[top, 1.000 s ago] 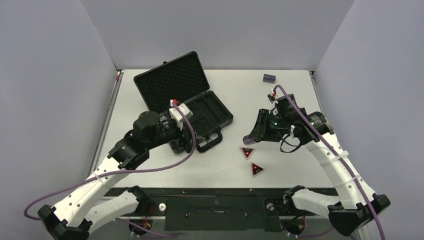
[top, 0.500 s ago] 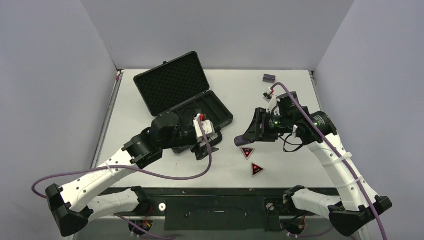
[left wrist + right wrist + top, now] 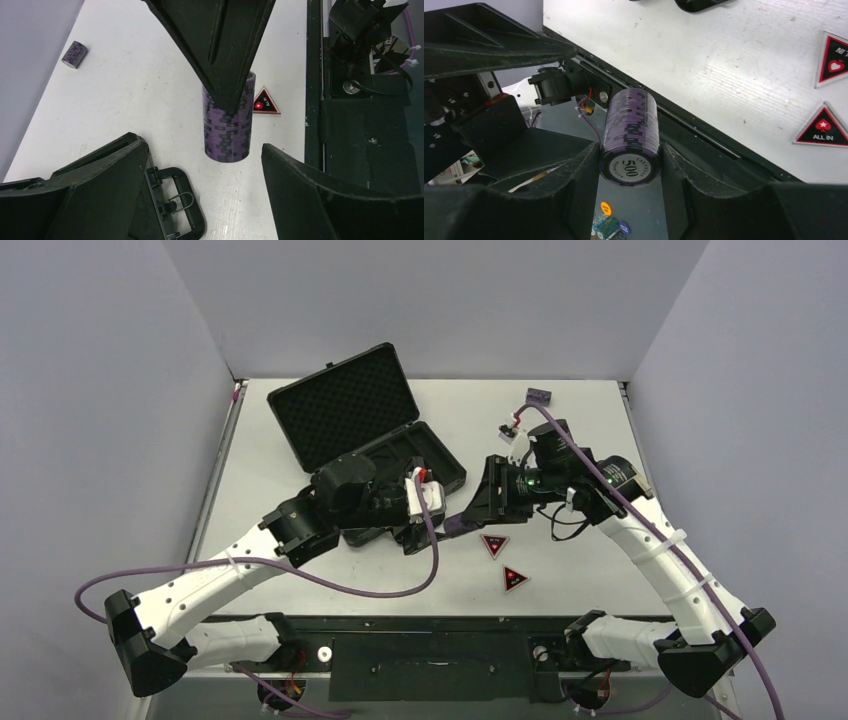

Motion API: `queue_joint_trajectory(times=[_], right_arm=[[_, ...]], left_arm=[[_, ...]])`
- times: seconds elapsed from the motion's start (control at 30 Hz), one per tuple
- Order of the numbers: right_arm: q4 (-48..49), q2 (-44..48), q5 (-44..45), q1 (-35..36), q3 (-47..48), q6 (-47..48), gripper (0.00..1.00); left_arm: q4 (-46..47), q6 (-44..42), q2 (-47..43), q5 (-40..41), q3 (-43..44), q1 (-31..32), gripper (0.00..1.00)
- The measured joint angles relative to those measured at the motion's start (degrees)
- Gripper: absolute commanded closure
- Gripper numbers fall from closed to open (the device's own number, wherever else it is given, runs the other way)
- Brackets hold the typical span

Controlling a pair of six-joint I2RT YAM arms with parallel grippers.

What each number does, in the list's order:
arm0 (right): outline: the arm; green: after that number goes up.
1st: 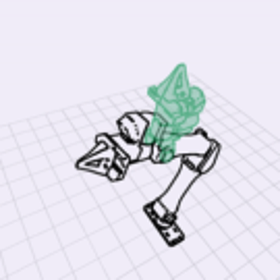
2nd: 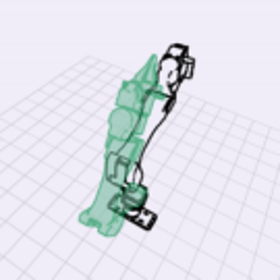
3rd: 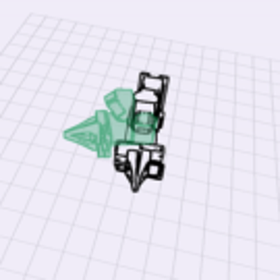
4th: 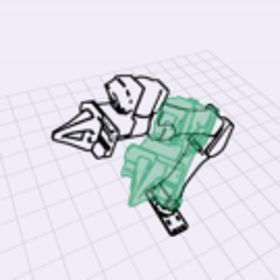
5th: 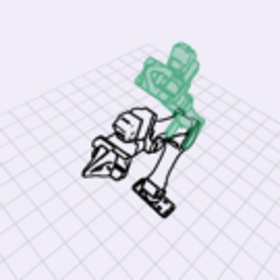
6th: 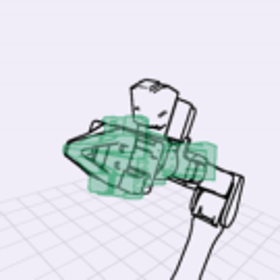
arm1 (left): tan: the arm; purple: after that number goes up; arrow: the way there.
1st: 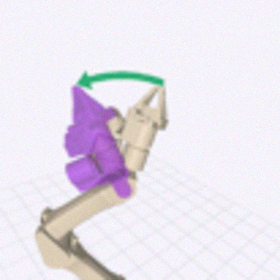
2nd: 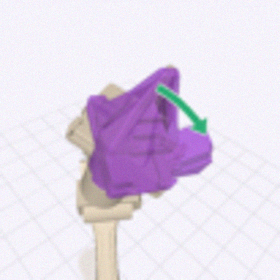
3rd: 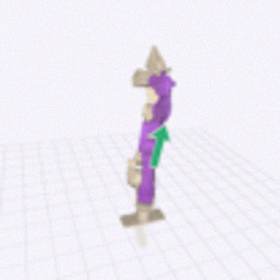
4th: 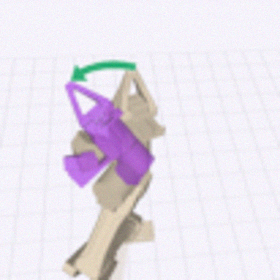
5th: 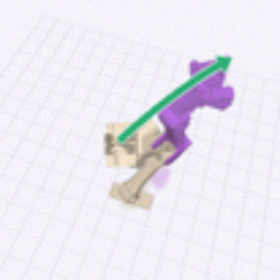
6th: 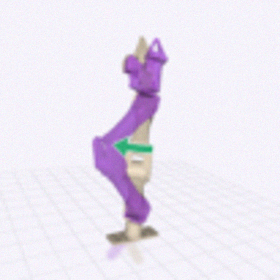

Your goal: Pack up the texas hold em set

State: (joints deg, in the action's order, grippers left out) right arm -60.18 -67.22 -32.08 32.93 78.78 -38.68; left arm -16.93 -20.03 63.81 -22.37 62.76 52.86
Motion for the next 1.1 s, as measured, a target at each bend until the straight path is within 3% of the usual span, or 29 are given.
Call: queue_joint_trajectory(times=[0.17,0.3,0.53,0.77,0.97,1.03,1.1], right_arm=[[2.0,-0.5,-0.4,1.9,0.0,-1.3,1.00],[2.7,-1.6,-0.4,3.1,0.4,-1.7,1.00],[3.3,-2.9,-0.4,3.6,1.8,-2.1,1.00],[3.3,-2.9,-0.6,3.9,2.0,-2.1,1.00],[3.6,-2.9,-0.9,3.9,2.0,-2.1,1.00],[3.6,-2.9,-0.9,3.9,2.0,-2.0,1.00],[3.7,-2.9,-0.8,3.9,2.0,-1.9,1.00]], left_arm=[[0.0,-0.1,0.2,-0.8,0.0,0.0,0.23],[0.0,0.3,0.8,-1.7,0.0,0.0,0.32],[0.0,1.9,3.3,-2.1,-0.3,0.1,0.34],[0.1,3.0,3.3,-1.6,-0.8,0.1,0.42],[0.3,4.1,3.4,-1.5,-0.9,0.1,0.55],[0.5,4.7,3.4,-1.5,-1.1,0.3,0.62],[0.4,5.1,3.4,-1.5,-1.1,0.4,0.78]])
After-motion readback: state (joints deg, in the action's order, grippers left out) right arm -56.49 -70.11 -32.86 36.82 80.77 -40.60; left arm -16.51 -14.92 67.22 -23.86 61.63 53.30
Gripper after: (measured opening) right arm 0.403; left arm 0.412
